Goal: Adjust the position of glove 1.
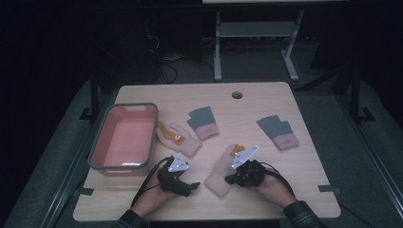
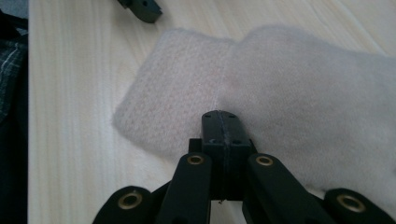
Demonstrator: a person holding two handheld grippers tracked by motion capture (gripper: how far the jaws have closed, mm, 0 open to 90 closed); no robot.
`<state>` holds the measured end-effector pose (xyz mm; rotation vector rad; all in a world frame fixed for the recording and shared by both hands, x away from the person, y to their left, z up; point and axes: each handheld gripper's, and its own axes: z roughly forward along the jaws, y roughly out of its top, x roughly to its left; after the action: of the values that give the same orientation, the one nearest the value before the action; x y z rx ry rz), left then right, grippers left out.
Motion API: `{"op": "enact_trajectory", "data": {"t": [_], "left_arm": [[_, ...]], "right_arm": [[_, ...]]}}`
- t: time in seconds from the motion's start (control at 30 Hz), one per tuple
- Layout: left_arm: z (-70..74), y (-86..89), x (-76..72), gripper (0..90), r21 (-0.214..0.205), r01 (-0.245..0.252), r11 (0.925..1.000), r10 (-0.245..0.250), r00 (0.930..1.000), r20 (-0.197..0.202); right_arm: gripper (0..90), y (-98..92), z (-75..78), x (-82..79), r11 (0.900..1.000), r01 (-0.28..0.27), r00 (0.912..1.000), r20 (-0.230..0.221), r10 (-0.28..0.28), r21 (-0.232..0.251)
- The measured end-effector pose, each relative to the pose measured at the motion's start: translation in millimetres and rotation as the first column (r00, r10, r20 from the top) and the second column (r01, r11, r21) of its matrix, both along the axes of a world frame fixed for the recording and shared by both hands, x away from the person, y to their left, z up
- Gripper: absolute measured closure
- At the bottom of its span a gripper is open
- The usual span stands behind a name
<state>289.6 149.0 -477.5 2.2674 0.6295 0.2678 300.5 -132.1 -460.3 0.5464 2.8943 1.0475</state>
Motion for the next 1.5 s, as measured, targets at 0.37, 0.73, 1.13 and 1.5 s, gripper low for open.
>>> {"op": "enact_trajectory", "data": {"t": [0.37, 0.73, 1.13, 1.5], "left_arm": [[-0.1, -0.2, -0.1, 12.2, -0.003, -0.002, 1.0000, 0.002, 1.0000, 0.000], [-0.2, -0.4, -0.2, 12.2, -0.007, -0.003, 1.0000, 0.003, 1.0000, -0.002], [-0.1, 0.1, 0.1, 12.2, 0.000, 0.001, 1.0000, -0.001, 1.0000, 0.001], [-0.3, -0.2, -0.4, 12.2, -0.004, -0.003, 1.0000, 0.003, 1.0000, -0.003]], "right_arm": [[90.0, 13.5, -0.8, -4.5, 0.9989, -0.046, 0.9988, 0.015, 0.046, 0.005], [85.9, -5.4, 6.0, -2.7, 0.9987, 0.043, 0.9989, 0.019, -0.044, 0.026], [49.5, -65.2, 6.6, -6.5, 0.9601, 0.275, 0.9584, 0.065, -0.278, 0.051], [21.4, -122.4, -8.9, -10.6, 0.8770, 0.477, 0.8718, 0.095, -0.481, 0.055]]}}
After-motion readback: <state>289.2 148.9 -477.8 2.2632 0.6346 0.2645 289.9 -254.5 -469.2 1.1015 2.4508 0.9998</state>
